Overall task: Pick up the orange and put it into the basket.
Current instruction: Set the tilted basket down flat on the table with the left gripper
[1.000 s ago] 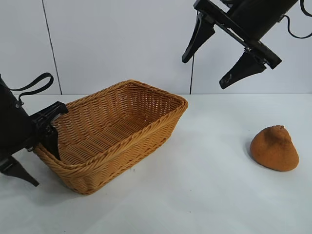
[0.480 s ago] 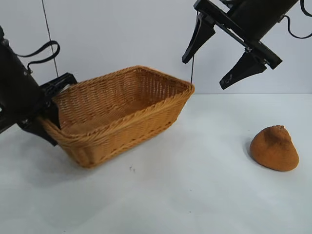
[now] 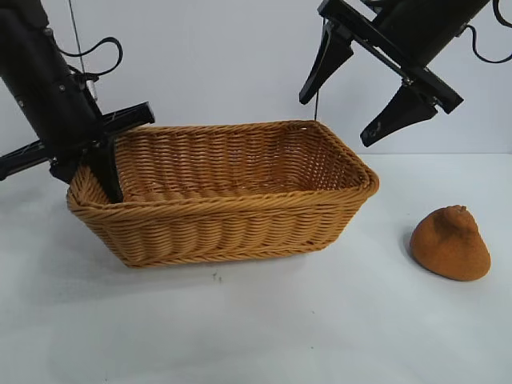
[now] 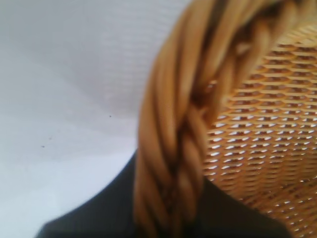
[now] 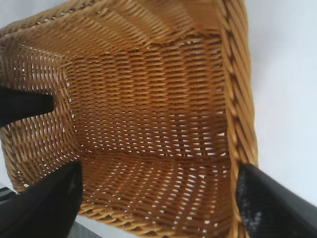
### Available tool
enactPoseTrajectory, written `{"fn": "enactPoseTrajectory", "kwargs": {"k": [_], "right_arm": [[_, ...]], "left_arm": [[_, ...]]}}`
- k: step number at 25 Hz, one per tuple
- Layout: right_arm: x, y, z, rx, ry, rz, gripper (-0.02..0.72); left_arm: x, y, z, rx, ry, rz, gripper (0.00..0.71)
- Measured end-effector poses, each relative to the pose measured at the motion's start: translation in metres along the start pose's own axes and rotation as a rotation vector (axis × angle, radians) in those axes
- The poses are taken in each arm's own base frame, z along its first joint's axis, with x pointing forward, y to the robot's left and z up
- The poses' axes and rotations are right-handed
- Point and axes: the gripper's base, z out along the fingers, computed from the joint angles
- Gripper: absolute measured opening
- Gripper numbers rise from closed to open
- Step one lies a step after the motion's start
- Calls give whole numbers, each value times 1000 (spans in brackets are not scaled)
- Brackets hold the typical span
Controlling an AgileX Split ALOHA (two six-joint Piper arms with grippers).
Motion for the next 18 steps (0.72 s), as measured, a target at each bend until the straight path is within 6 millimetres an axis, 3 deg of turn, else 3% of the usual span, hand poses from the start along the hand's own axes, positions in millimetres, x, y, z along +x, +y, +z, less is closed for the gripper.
{"fn": "enactPoseTrajectory", "kwargs": {"k": [7,14,18], "right_arm": [[0,0,0,0,5,0,580],[1,0,0,-3,7,1,580],[1,0,0,-4,12,1,580]], "left_arm": [[4,-7,10,-11,17,50,85],[0,3,47,-43,75,35,85],[-1,4,51,-38,77,31,88]]}}
